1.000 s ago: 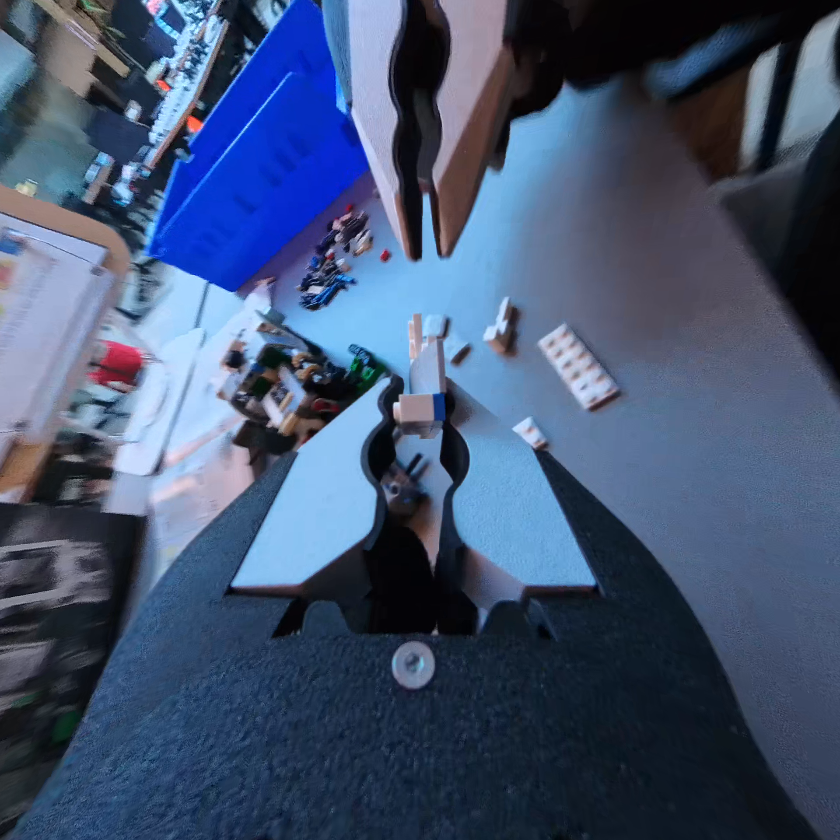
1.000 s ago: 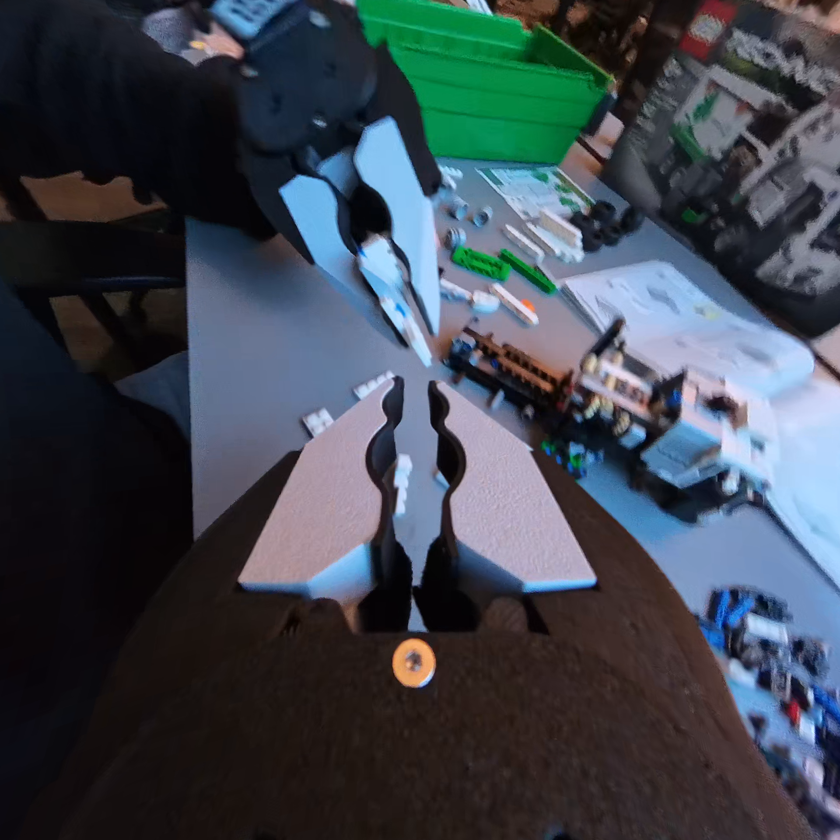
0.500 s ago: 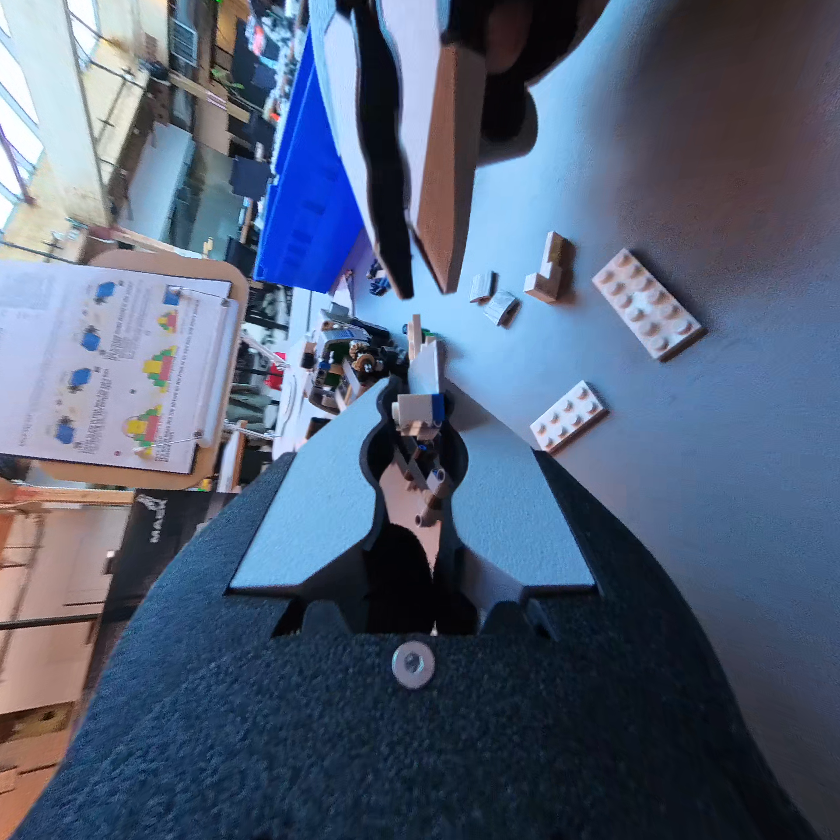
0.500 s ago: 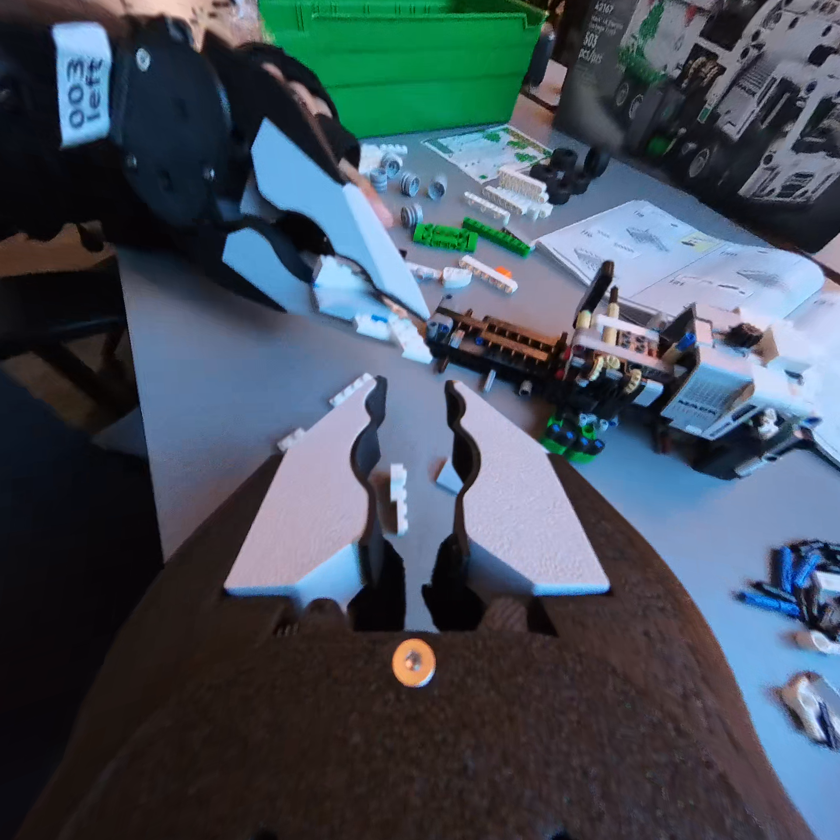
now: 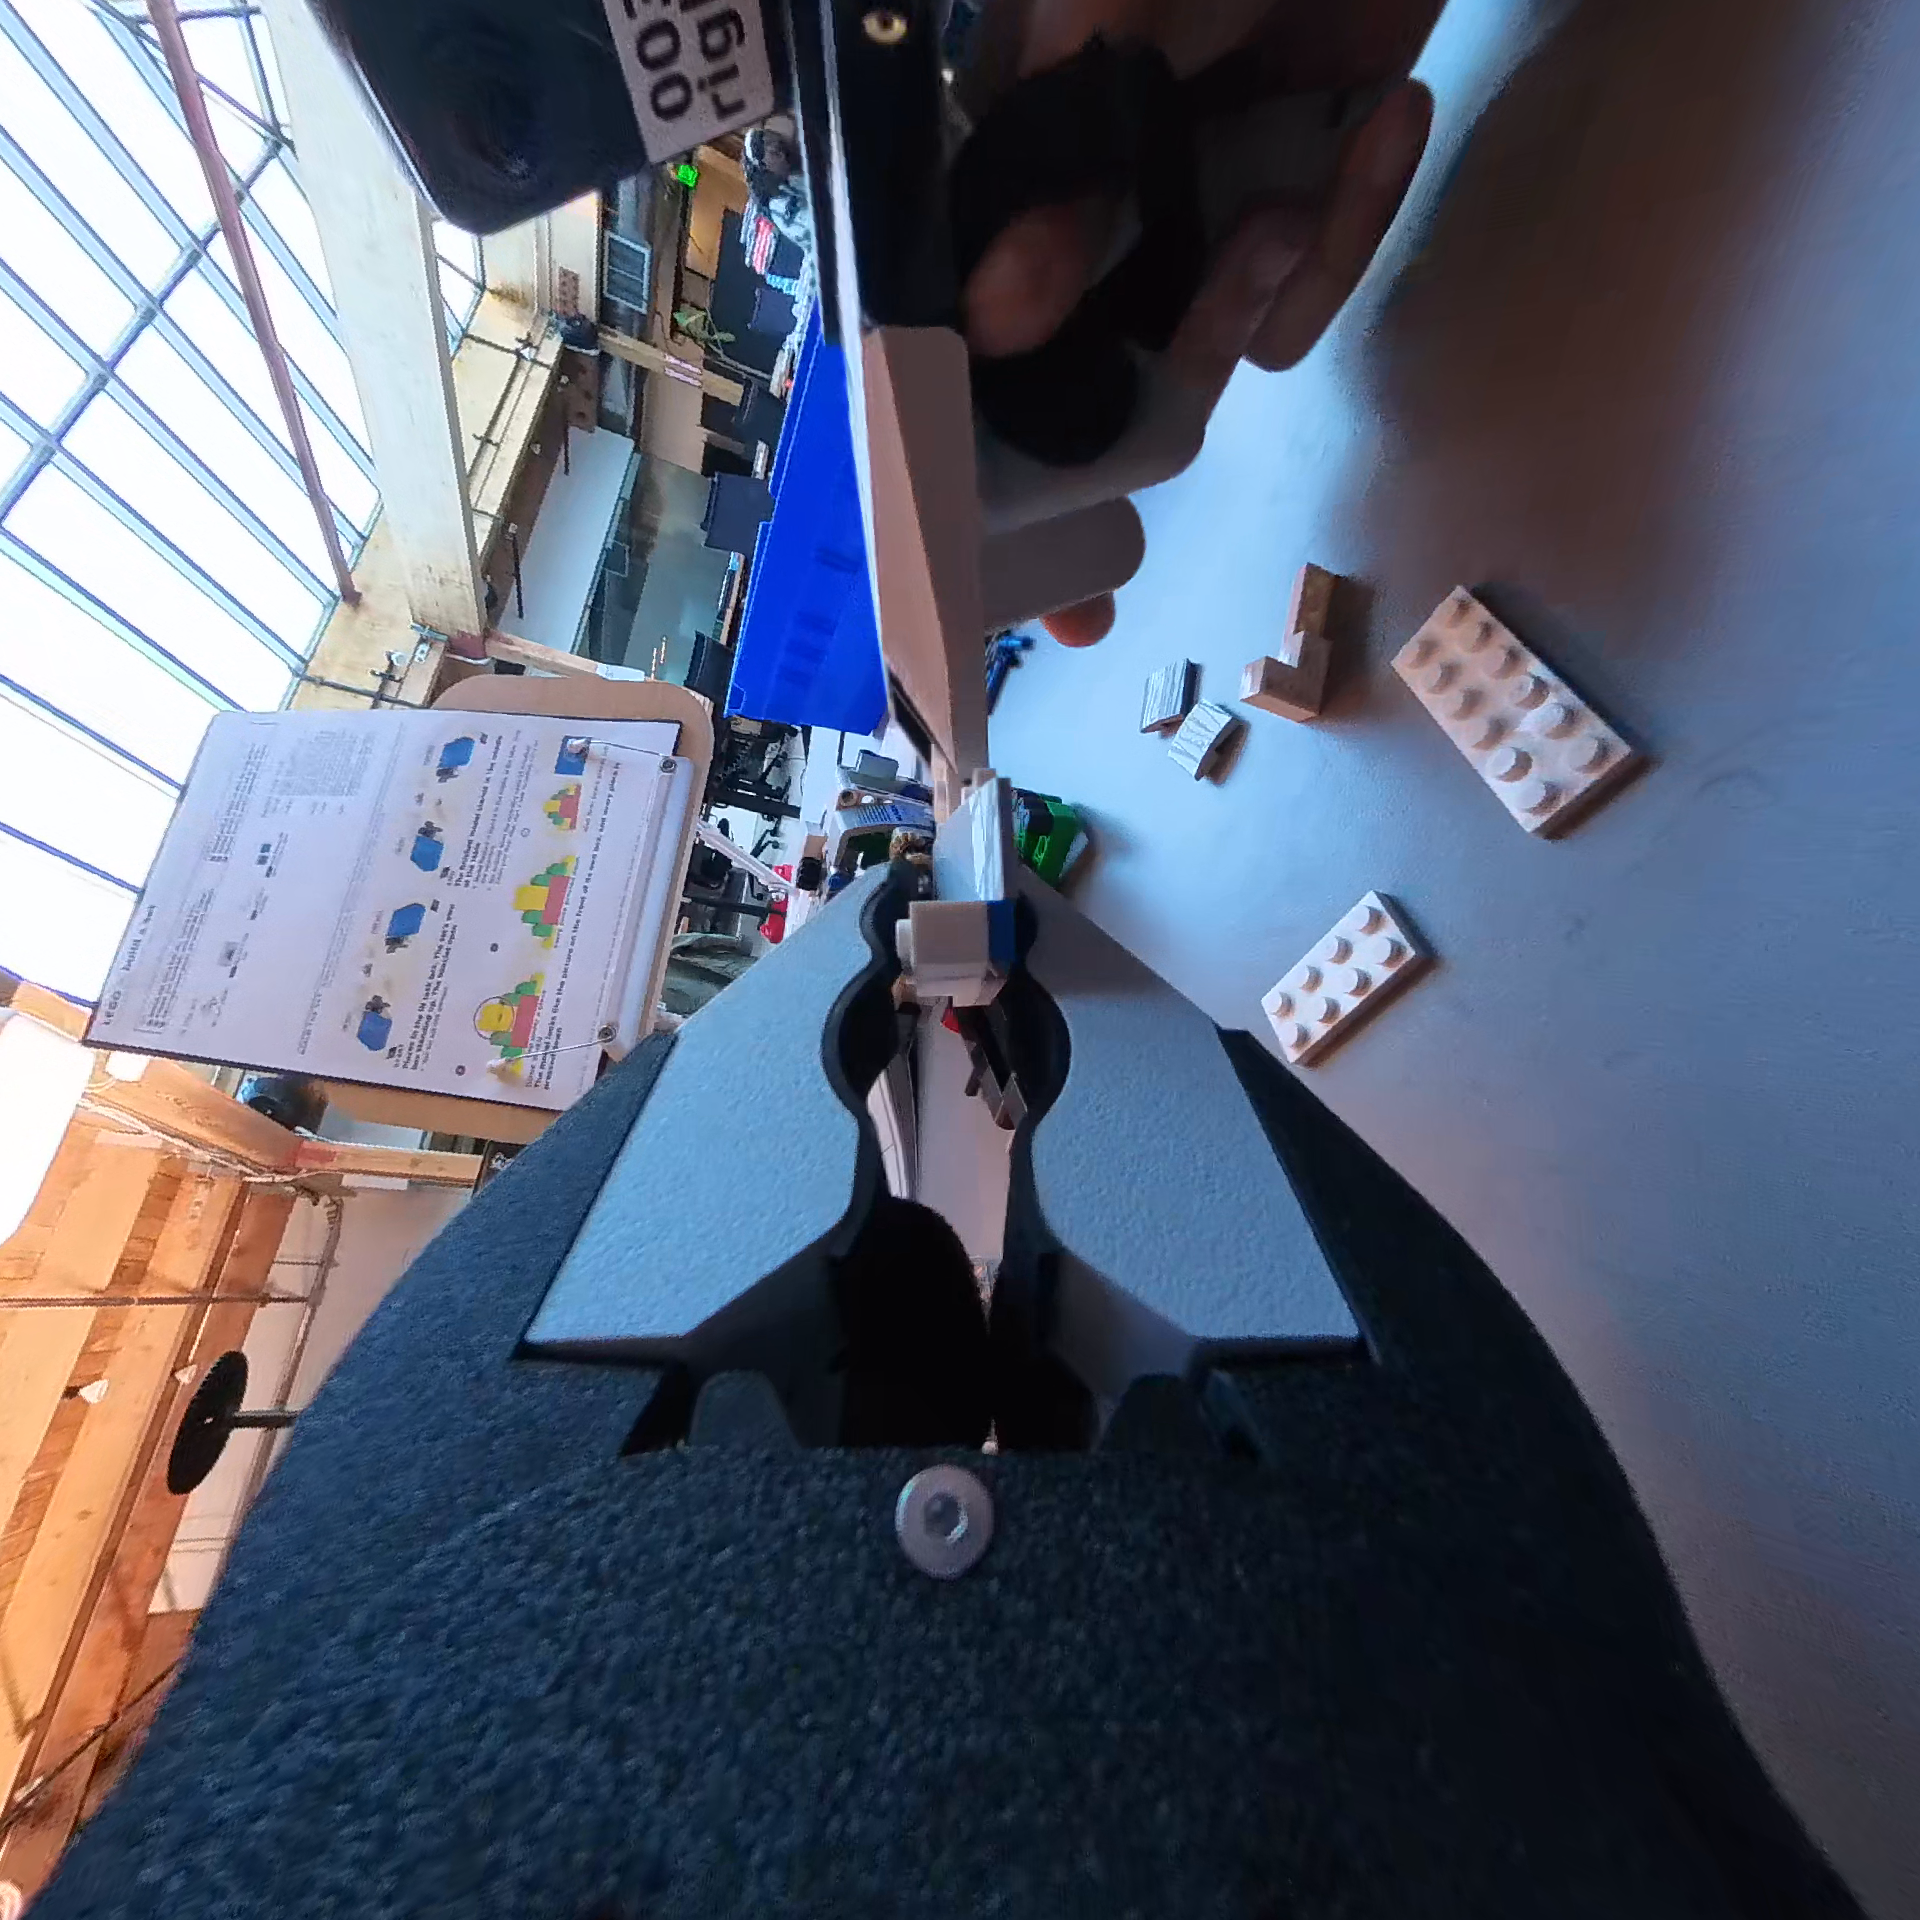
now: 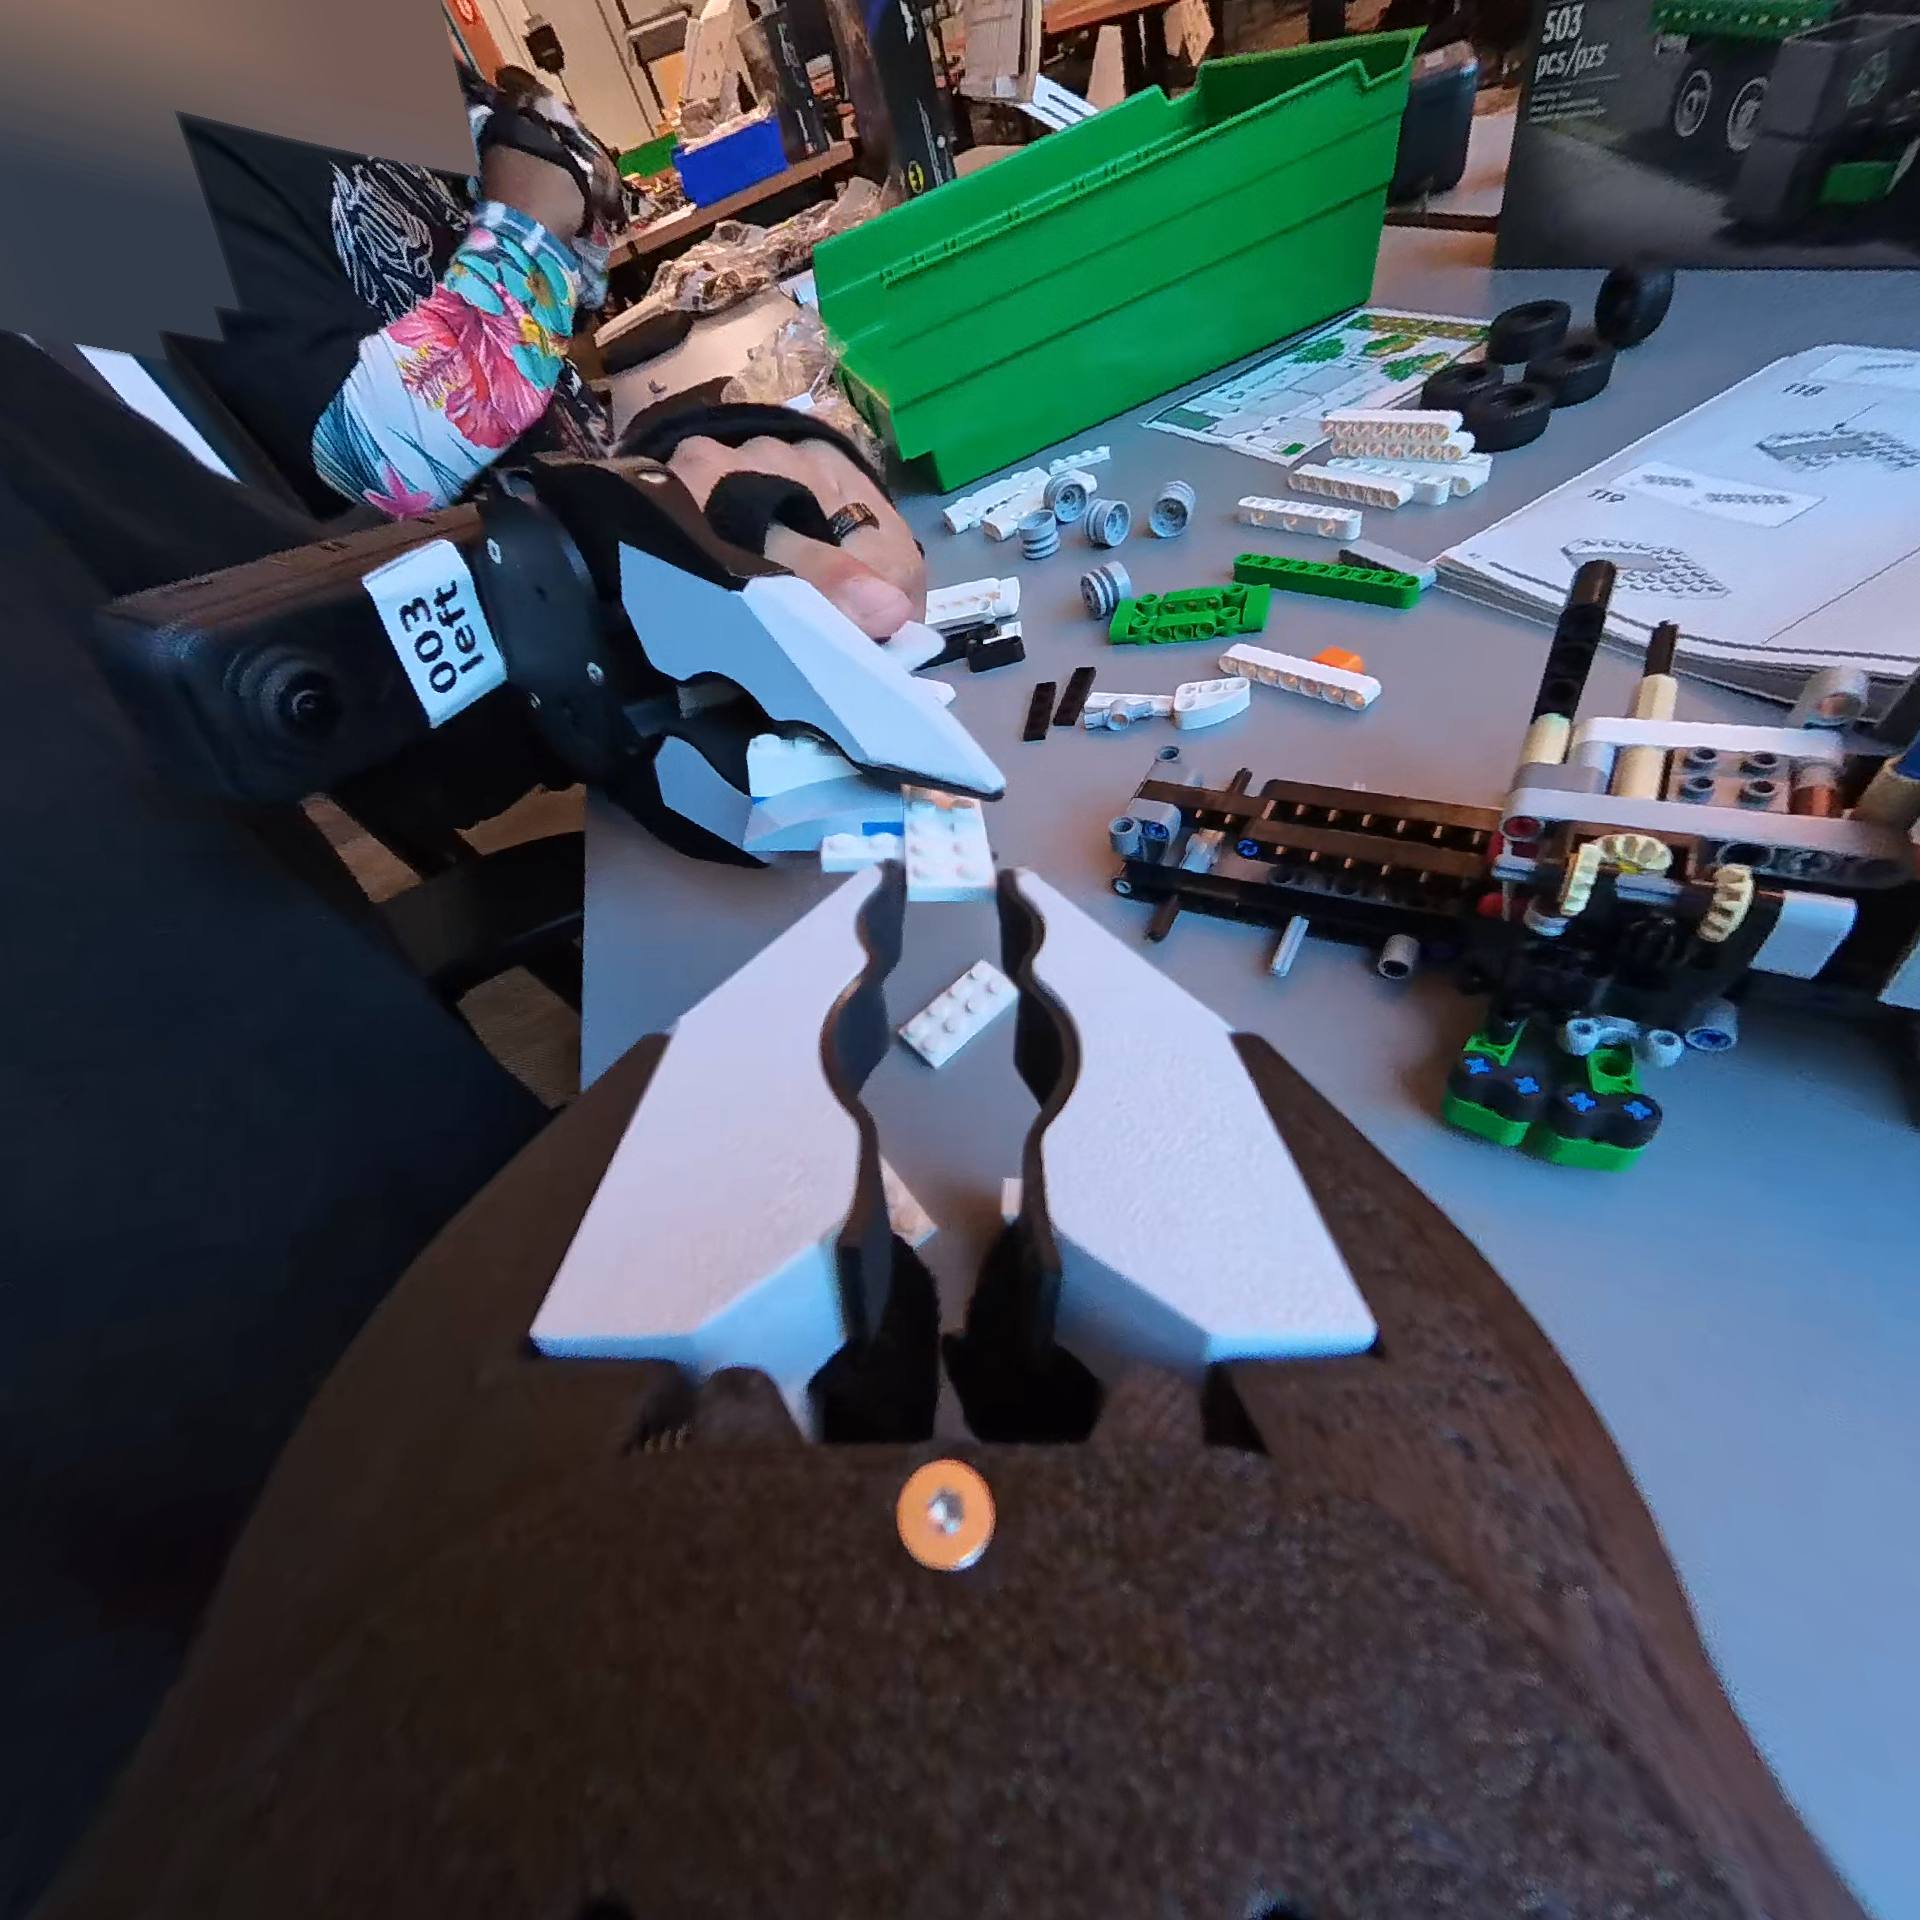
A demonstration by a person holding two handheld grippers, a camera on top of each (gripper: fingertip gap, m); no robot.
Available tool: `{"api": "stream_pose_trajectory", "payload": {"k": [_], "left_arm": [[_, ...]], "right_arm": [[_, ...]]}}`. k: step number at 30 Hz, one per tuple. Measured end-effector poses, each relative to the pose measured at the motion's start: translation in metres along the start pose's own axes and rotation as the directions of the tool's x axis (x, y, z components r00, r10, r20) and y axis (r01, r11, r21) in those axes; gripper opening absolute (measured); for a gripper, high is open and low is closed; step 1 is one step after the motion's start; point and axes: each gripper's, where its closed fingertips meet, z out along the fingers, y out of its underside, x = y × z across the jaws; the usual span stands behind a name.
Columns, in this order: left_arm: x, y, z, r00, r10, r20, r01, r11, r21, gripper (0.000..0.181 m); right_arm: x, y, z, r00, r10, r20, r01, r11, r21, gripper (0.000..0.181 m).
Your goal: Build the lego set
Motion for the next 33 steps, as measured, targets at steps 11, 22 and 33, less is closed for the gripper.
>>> {"api": "stream_pose_trajectory", "payload": {"k": [11, 22, 33], "left_arm": [[-0.003, 0.009, -0.001, 0.984, -0.171, -0.049, 0.171, 0.985, -0.001, 0.019], [0.003, 0.013, 0.001, 0.983, -0.171, -0.072, 0.171, 0.985, -0.010, 0.014], [0.006, 0.030, 0.003, 0.976, -0.197, -0.092, 0.192, 0.980, -0.060, 0.014]], "right_arm": [[0.004, -0.007, -0.001, 1.000, 0.029, 0.008, -0.030, 0.999, 0.024, 0.015], [0.017, 0.000, -0.001, 0.995, 0.099, -0.015, -0.099, 0.995, 0.001, 0.015], [0.012, 0.066, -0.047, 0.980, -0.147, -0.133, 0.093, 0.934, -0.345, 0.018]]}}
